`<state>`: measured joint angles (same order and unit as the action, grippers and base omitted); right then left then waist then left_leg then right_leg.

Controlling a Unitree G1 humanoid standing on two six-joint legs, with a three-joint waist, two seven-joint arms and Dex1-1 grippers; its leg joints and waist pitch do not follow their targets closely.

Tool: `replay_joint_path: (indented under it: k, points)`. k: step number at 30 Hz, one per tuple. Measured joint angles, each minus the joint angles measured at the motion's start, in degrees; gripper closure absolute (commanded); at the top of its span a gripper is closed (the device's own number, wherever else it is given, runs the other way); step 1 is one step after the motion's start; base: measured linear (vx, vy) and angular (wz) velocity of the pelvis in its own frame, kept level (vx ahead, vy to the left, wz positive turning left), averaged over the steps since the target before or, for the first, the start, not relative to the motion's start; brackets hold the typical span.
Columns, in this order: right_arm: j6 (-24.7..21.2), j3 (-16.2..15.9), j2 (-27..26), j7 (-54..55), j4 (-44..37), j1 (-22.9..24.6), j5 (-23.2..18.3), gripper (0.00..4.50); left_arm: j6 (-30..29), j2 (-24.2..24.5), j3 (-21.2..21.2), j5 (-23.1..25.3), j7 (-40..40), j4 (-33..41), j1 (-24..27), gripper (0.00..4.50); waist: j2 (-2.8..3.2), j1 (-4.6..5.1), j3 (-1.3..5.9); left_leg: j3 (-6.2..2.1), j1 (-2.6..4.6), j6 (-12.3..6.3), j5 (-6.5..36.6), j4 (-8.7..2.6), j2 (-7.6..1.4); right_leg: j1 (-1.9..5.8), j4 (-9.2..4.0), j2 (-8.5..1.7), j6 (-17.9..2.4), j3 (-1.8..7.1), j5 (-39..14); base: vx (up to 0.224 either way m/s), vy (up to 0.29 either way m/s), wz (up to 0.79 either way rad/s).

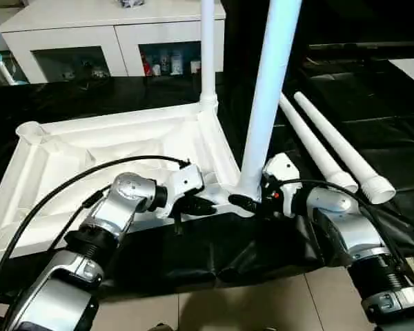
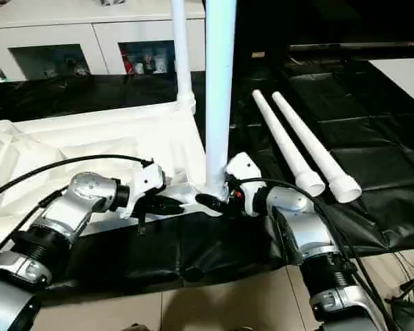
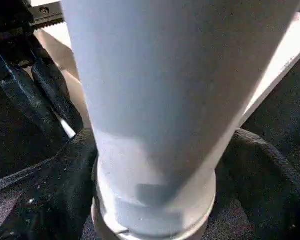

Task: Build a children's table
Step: Rotate leg to tighten

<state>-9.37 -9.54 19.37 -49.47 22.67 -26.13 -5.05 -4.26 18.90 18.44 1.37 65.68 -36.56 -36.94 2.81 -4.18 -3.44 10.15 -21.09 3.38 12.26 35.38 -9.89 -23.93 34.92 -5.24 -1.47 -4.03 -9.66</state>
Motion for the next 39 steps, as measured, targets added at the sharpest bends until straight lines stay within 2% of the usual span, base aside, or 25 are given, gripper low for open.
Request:
replay_joint_path:
  k: [11,15,28,39]
  points:
    - [0.0,0.0,0.6,-0.4,0.0,1.0,0.2,0.62,2.0,-1.1,-1.4,-0.5,-2.5,-1.5,0.6,4.5,0.0,0.18,0.0,-0.01,-0.03,0.0,0.0,0.0,0.0,-0.01,-0.01,0.0,0.0,0.0,0.0,0.0,0.0,0.0]
    - [0.0,0.0,0.6,-0.4,0.0,1.3,0.3,0.62,2.3,-1.0,-2.2,-0.5,-2.5,-1.5,1.1,4.5,0.03,0.61,0.02,0.0,-0.01,0.0,0.0,0.0,0.0,0.02,0.0,0.0,0.0,0.0,0.0,0.0,0.0,0.0]
    - [0.1,0.7,-0.5,0.3,0.9,1.2,-0.2,1.69,2.7,-0.8,-2.4,-0.5,-2.5,-1.5,1.4,4.5,0.04,0.72,0.03,0.0,0.0,0.0,0.0,0.0,0.0,0.02,0.03,0.0,0.0,0.01,0.0,0.0,0.0,0.0]
    - [0.2,1.0,-0.8,0.2,1.3,1.2,-0.4,1.81,2.7,-0.7,-2.4,-0.5,-2.4,-1.5,1.4,4.5,0.04,0.75,0.03,0.0,-0.01,-0.01,0.0,0.0,0.0,0.02,0.03,0.0,0.0,0.01,0.0,0.0,0.0,0.0]
